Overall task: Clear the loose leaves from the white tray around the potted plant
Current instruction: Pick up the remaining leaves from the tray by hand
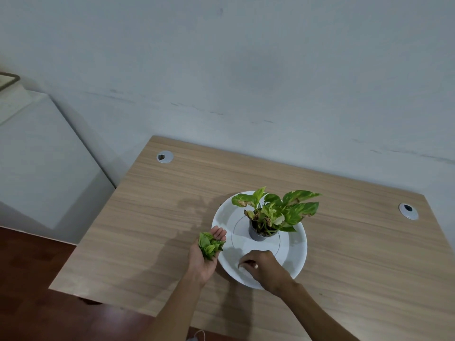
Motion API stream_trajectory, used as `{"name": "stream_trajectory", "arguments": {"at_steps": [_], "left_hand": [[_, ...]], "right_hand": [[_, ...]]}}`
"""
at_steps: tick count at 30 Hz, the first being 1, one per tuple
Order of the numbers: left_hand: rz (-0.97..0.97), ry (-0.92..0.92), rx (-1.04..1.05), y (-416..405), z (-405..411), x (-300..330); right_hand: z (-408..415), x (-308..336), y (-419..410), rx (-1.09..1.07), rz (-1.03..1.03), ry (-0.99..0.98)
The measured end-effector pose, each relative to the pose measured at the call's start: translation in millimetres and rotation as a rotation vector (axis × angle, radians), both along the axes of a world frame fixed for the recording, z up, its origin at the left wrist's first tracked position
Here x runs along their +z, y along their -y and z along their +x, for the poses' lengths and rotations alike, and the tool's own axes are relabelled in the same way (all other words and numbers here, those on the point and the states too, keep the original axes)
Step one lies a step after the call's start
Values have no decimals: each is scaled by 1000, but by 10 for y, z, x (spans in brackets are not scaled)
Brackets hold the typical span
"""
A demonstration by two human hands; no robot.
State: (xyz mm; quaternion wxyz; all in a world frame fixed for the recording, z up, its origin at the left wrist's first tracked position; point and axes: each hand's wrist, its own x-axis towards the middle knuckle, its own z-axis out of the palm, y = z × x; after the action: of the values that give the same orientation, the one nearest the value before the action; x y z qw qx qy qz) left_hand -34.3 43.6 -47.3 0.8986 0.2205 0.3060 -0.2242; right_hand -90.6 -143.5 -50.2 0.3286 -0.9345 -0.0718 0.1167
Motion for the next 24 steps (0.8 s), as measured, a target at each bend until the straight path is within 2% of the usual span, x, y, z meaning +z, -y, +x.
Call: {"name": "stream_trajectory", "arguments": {"at_steps": [3,7,14,20,24], "left_hand": [[-10,-10,-6,-13,-64,-23],[5,-19,-1,-40,-204,-15],[138,-54,5,-140,-298,133],[106,-5,97,-242,-365,247],[29,6,162,-276,-406,252]], "right_hand": [[95,215,-209,-93,138,121],[203,465,-473,-80,177,184],[314,660,-712,81,62,171],[295,805,-862,192,67,246],[271,844,-900,254,48,230]]}}
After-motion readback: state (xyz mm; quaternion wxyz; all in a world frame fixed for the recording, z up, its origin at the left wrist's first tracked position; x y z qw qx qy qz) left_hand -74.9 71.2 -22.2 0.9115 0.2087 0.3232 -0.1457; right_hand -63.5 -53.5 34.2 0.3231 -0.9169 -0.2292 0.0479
